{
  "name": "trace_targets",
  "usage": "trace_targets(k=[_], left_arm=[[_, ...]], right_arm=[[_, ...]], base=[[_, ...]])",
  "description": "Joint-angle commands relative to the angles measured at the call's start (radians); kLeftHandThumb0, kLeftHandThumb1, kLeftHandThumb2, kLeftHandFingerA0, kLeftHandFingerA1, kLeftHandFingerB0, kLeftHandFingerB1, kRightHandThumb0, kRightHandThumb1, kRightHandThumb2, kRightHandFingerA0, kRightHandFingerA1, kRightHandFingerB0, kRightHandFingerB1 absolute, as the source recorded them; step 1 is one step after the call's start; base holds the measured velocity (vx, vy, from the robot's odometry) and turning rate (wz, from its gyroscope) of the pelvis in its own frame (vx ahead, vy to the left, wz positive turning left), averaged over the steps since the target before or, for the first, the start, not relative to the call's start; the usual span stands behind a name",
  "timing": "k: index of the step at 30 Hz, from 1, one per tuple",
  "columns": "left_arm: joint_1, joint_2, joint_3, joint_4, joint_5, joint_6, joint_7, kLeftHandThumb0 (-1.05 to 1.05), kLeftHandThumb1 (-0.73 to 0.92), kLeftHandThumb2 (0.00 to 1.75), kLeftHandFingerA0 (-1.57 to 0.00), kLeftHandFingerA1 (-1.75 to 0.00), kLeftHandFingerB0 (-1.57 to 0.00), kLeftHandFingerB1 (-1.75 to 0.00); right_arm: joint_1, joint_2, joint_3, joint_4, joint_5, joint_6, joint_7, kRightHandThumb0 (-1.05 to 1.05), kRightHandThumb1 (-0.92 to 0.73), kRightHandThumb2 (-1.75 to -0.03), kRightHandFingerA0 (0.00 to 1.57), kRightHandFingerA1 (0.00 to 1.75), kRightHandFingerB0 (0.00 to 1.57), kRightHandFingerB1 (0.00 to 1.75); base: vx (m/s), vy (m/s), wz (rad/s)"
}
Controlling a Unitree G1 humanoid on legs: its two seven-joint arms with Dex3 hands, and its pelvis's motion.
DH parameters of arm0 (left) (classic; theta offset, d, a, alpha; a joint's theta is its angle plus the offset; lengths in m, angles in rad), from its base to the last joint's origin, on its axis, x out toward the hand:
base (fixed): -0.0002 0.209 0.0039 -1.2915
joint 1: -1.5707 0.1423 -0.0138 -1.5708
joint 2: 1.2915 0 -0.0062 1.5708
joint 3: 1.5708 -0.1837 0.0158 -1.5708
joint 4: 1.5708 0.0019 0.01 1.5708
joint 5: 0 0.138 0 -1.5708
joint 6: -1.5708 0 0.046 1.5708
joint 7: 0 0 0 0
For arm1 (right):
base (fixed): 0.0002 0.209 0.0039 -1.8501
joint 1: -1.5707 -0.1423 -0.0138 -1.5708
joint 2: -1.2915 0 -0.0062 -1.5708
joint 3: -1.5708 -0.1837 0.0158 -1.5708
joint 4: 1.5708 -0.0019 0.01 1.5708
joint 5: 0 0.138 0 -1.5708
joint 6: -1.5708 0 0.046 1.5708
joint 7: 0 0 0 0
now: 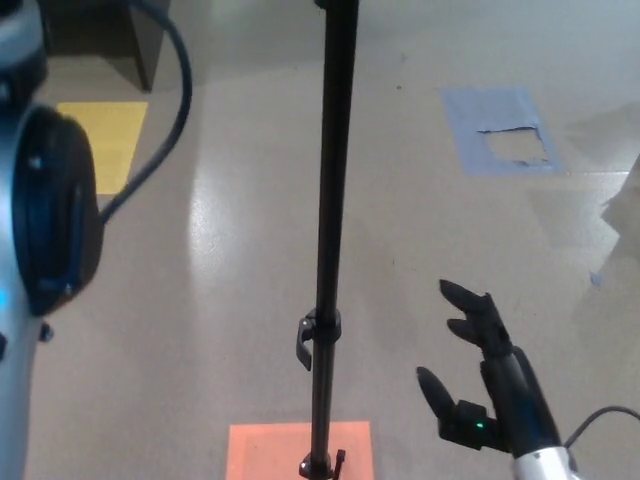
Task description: A phone stand is kept on the floor and the robot uses both its hands to grab it and uses its left hand to extend the phone stand by pulling it upwards
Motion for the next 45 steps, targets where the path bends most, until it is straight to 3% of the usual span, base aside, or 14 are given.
trace_targets(k=[1, 9, 11, 14, 29, 30, 35, 36, 40, 41, 42, 43, 44, 45], left_arm=[[0.587, -0.03, 0.019, -0.55, 0.052, 0.074, 0.071, -0.98, 0.68, 1.16, 0.0, -0.05, 0.0, -0.09], [1.33, -0.118, 0.031, -0.863, 0.16, -0.12, 0.067, -1.0, 0.7, 1.16, -0.06, -0.06, -0.06, -0.08], [1.336, -0.116, 0.029, -0.869, 0.159, -0.118, 0.069, -1.05, 0.66, 1.2, 0.0, -0.29, 0.0, -0.06], [2.001, -0.277, -0.014, -0.793, 0.161, -0.518, 0.045, -0.96, 0.69, 1.11, -0.09, -0.21, -0.08, -0.14], [2.448, -0.436, 0.295, -0.296, -0.047, -0.869, -0.241, -0.94, 0.72, 0.86, -0.1, -0.27, -0.09, -0.26], [2.441, -0.43, 0.286, -0.24, -0.043, -0.885, -0.234, -0.8, 0.69, 1.1, -0.05, -0.41, -0.05, -0.36], [2.421, -0.401, 0.272, -0.151, -0.043, -0.895, -0.225, -0.94, 0.75, 1.11, -0.1, -0.43, -0.08, -0.38], [2.414, -0.394, 0.278, -0.147, -0.05, -0.889, -0.229, -0.9, 0.89, 0.68, -0.15, -0.28, -0.14, -0.27], [2.419, -0.37, 0.283, -0.149, -0.052, -0.909, -0.235, -0.9, 0.88, 0.67, -0.13, -0.27, -0.15, -0.26], [2.416, -0.368, 0.284, -0.144, -0.052, -0.915, -0.235, -0.9, 0.88, 0.67, -0.13, -0.27, -0.15, -0.26], [2.417, -0.368, 0.286, -0.145, -0.052, -0.894, -0.226, -0.81, 0.65, 1.09, 0.0, -0.37, -0.15, -0.45], [2.418, -0.365, 0.286, -0.146, -0.055, -0.881, -0.224, -0.89, 0.91, 0.69, -0.1, -0.23, -0.19, -0.27], [2.419, -0.364, 0.285, -0.146, -0.056, -0.881, -0.224, -0.89, 0.91, 0.69, -0.1, -0.23, -0.19, -0.27], [2.418, -0.363, 0.28, -0.143, -0.05, -0.886, -0.218, -0.88, 0.75, 1.09, -0.05, -0.29, -0.13, -0.4]], right_arm=[[0.175, -0.193, -0.052, -0.186, -0.019, -0.007, 0.053, -1.05, -0.88, -0.85, 0.0, 0.61, 0.0, 0.13], [0.33, -0.307, -0.133, -0.188, 0.057, -0.115, 0.077, -1.05, -0.92, -0.85, 0.0, 0.43, 0.0, 0.23], [0.331, -0.307, -0.133, -0.19, 0.058, -0.114, 0.078, -1.05, -0.92, -0.9, 0.0, 0.48, 0.0, 0.26], [0.519, -0.358, -0.148, -0.215, -0.013, -0.155, 0.008, -1.05, -0.92, -0.8, 0.0, 0.13, 0.0, 0.0], [0.575, -0.352, -0.116, -0.253, -0.086, -0.041, -0.018, -1.05, -0.84, -0.85, 0.0, 0.1, 0.0, 0.0], [0.56, -0.347, -0.106, -0.227, -0.098, -0.046, -0.036, -1.05, -0.84, -0.89, 0.0, 0.07, 0.0, 0.0], [0.53, -0.326, -0.083, -0.131, -0.122, -0.078, -0.107, -1.05, -0.84, -0.93, 0.0, 0.1, 0.0, 0.0], [0.524, -0.325, -0.078, -0.108, -0.123, -0.08, -0.112, -1.05, -0.84, -0.95, 0.0, 0.11, 0.0, 0.0], [0.527, -0.32, -0.086, -0.124, -0.106, -0.05, -0.095, -1.05, -0.84, -0.95, 0.0, 0.14, 0.0, 0.0], [0.526, -0.32, -0.087, -0.128, -0.106, -0.047, -0.094, -1.05, -0.84, -0.95, 0.0, 0.14, 0.0, 0.0], [0.526, -0.321, -0.083, -0.143, -0.119, -0.008, -0.094, -1.05, -0.83, -0.93, 0.0, 0.13, 0.0, 0.0], [0.524, -0.319, -0.079, -0.147, -0.126, 0.004, -0.095, -1.05, -0.84, -0.92, 0.0, 0.16, 0.0, 0.0], [0.523, -0.318, -0.078, -0.146, -0.125, 0.003, -0.096, -1.05, -0.84, -0.92, 0.0, 0.16, 0.0, 0.0], [0.519, -0.322, -0.076, -0.143, -0.127, -0.009, -0.097, -1.05, -0.86, -0.9, 0.0, 0.15, 0.0, 0.0]], base=[[0.0, 0.0, 0.0], [0.0, 0.0, 0.0], [0.0, 0.0, 0.0], [0.0, 0.0, 0.0], [0.0, 0.0, 0.0], [0.0, 0.0, 0.0], [0.0, 0.0, 0.0], [0.0, 0.0, 0.0], [0.0, 0.0, 0.0], [0.0, 0.0, 0.0], [0.0, 0.0, 0.0], [0.0, 0.0, 0.0], [0.0, 0.0, 0.0], [0.0, 0.0, 0.0]])
